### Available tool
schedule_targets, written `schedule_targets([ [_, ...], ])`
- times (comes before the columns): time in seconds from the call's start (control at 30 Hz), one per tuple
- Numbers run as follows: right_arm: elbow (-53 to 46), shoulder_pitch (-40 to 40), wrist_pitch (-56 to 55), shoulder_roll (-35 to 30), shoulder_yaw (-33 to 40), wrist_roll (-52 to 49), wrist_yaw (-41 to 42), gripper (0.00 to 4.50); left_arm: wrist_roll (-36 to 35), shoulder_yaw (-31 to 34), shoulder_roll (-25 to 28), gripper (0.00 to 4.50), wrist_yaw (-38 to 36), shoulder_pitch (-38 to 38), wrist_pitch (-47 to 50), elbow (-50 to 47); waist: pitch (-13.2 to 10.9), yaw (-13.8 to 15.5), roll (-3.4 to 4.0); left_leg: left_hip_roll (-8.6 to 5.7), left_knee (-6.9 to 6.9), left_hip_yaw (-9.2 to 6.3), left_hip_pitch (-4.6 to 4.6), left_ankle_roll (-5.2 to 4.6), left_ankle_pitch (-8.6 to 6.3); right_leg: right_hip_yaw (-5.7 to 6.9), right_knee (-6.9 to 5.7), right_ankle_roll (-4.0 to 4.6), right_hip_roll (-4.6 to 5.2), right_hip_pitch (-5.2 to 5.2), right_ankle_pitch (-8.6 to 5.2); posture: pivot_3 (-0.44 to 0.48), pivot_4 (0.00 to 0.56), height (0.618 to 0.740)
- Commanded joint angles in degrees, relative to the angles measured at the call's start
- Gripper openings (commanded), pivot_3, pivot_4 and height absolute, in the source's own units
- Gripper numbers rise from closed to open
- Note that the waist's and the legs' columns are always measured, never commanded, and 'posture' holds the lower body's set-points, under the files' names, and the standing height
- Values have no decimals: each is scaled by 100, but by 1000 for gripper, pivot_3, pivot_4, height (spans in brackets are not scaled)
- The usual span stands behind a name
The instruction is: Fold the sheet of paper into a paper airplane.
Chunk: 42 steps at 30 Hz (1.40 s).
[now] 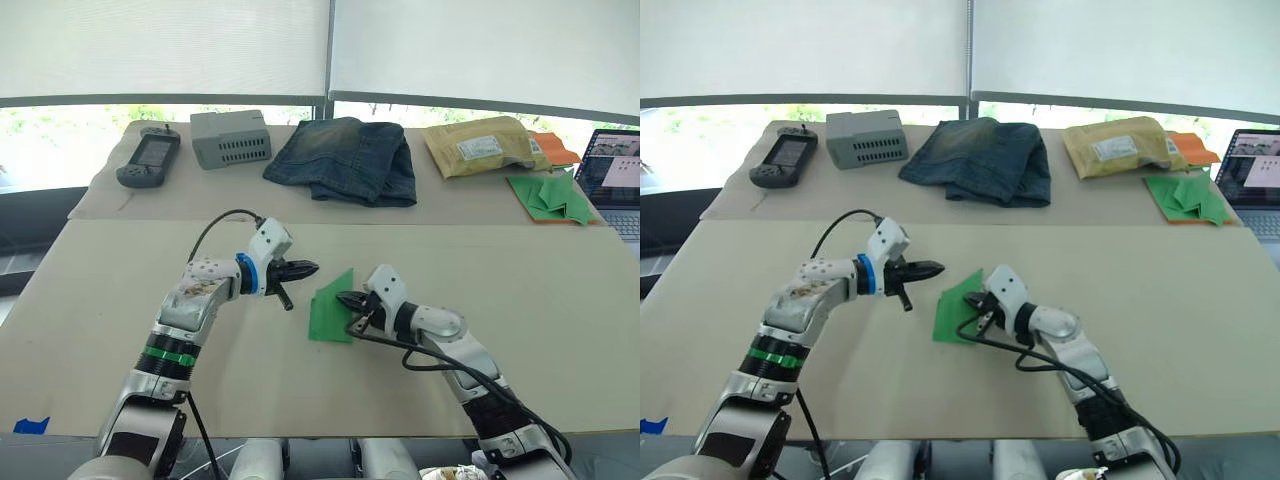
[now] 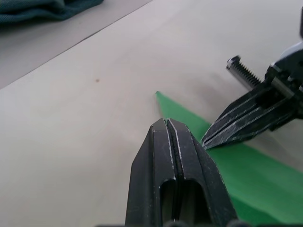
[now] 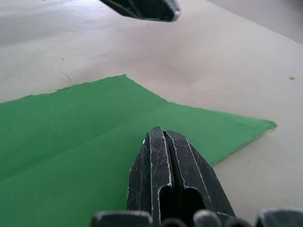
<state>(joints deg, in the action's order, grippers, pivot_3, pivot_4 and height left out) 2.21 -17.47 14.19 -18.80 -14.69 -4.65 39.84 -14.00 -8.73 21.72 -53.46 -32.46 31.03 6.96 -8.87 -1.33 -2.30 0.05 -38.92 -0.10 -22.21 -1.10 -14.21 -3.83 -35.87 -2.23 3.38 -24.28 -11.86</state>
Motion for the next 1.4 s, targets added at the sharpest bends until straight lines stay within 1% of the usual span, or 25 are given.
schedule_targets([
  [0.03,15,52,-14,-37,-75,91,31,32,60,-335,-106,0,-91,-39,-139,-190,0,-3,0,0,0,1,-1,0,0,0,0,0,0,0,0,0,150,728],
  [0.13,-59,83,5,-51,-59,97,-10,32,473,-753,-49,0,50,144,-275,-36,0,-7,0,0,1,3,0,0,0,0,0,0,-1,-1,0,0,150,728],
  [0.2,-129,115,23,-79,-30,105,-37,32,647,-885,-7,0,140,272,-364,28,0,-14,0,0,3,3,2,0,0,-1,0,0,-1,0,0,0,150,728],
  [0.3,-212,162,35,-135,49,110,-75,32,791,-971,12,0,144,388,-690,80,1,-2,1,1,3,0,3,0,0,-1,0,0,-1,1,-1,0,150,728],
  [0.47,-40,92,62,-148,219,97,-197,32,884,-1048,-13,0,168,464,-824,181,1,39,1,1,0,3,5,0,0,-2,0,-6,4,4,-4,0,150,728],
  [0.6,240,-184,89,-126,277,189,-334,32,893,-1047,-25,0,192,481,-837,187,1,42,1,-1,0,5,8,0,0,-2,0,-6,3,7,-4,0,150,728],
  [0.87,1471,-1048,-250,20,348,363,-577,32,870,-1015,13,0,202,583,-796,86,1,21,2,0,2,7,12,0,0,-3,-1,2,1,9,1,0,150,728],
  [1.03,1707,-1240,-391,66,313,404,-553,32,849,-995,14,0,236,616,-741,19,1,14,1,1,2,5,11,0,0,-3,0,18,1,9,10,0,150,728],
  [1.17,1430,-944,-519,-9,281,337,-366,32,841,-981,14,0,242,628,-744,39,1,16,2,1,2,4,11,0,0,-3,0,18,1,9,10,0,150,728],
  [1.23,1137,-743,-798,-41,293,230,-210,32,843,-983,15,0,238,616,-760,69,1,12,2,1,4,4,11,0,0,-3,0,17,2,9,10,0,150,728],
  [1.33,715,-464,-902,-124,277,202,-34,32,844,-992,7,0,221,569,-774,114,1,9,2,1,4,4,11,0,0,-3,0,15,2,9,8,0,150,728],
  [1.4,533,-311,-908,-188,230,239,93,32,841,-993,-11,0,215,530,-777,151,1,8,2,0,4,4,11,0,0,-3,0,-5,2,9,-3,0,150,728],
])
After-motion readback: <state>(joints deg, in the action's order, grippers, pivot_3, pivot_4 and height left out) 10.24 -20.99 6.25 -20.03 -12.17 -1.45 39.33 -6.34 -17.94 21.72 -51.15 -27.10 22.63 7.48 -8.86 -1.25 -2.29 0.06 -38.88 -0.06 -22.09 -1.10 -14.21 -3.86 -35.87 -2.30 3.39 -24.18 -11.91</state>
